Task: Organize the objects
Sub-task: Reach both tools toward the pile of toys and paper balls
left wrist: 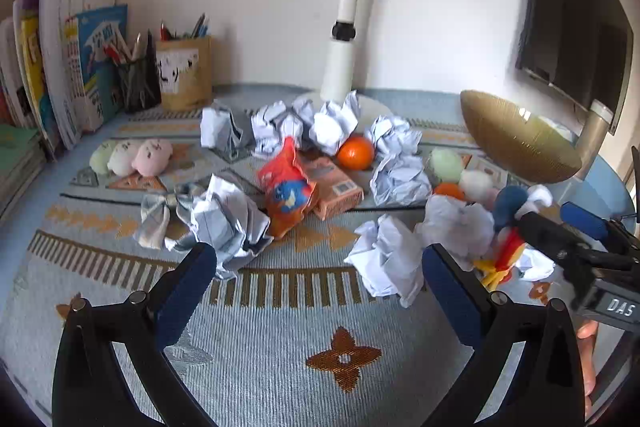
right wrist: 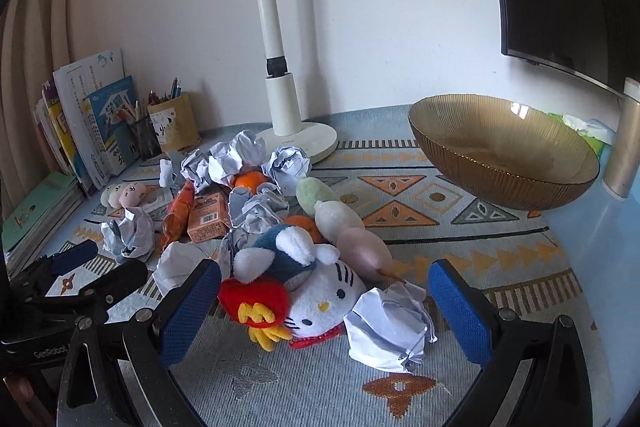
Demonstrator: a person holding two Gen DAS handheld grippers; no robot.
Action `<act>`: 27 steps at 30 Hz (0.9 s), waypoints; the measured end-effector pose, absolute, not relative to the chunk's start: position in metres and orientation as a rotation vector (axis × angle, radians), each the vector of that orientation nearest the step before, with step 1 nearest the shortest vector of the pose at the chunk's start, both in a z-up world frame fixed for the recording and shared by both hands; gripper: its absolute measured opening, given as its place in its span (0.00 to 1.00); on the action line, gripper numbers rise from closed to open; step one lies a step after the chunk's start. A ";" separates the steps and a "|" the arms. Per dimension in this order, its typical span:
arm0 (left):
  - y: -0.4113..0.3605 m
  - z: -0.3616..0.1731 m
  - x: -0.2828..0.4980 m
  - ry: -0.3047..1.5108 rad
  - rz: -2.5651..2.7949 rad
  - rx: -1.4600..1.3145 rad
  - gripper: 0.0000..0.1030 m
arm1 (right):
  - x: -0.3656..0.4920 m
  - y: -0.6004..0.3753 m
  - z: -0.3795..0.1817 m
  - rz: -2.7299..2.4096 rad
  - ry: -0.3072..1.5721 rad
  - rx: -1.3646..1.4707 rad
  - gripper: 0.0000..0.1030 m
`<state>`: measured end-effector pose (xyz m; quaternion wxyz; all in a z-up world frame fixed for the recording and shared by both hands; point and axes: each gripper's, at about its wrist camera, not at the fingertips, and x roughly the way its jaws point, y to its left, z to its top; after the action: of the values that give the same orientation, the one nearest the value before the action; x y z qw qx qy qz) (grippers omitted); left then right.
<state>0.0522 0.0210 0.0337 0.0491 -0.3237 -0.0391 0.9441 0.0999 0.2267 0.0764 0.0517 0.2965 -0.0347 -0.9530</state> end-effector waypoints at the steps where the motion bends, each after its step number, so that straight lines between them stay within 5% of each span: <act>1: 0.021 0.033 0.052 -0.119 2.866 -0.995 0.99 | 0.101 0.227 0.076 -2.902 -0.107 0.900 1.00; 27: 0.049 0.023 0.047 0.093 2.748 -1.118 0.99 | 0.092 0.214 0.068 -2.909 -0.014 0.991 1.00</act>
<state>0.0466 0.0490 0.0226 0.0868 -0.3752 0.0313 0.9224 0.0918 0.2143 0.0683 0.0342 0.3223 -0.0046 -0.9460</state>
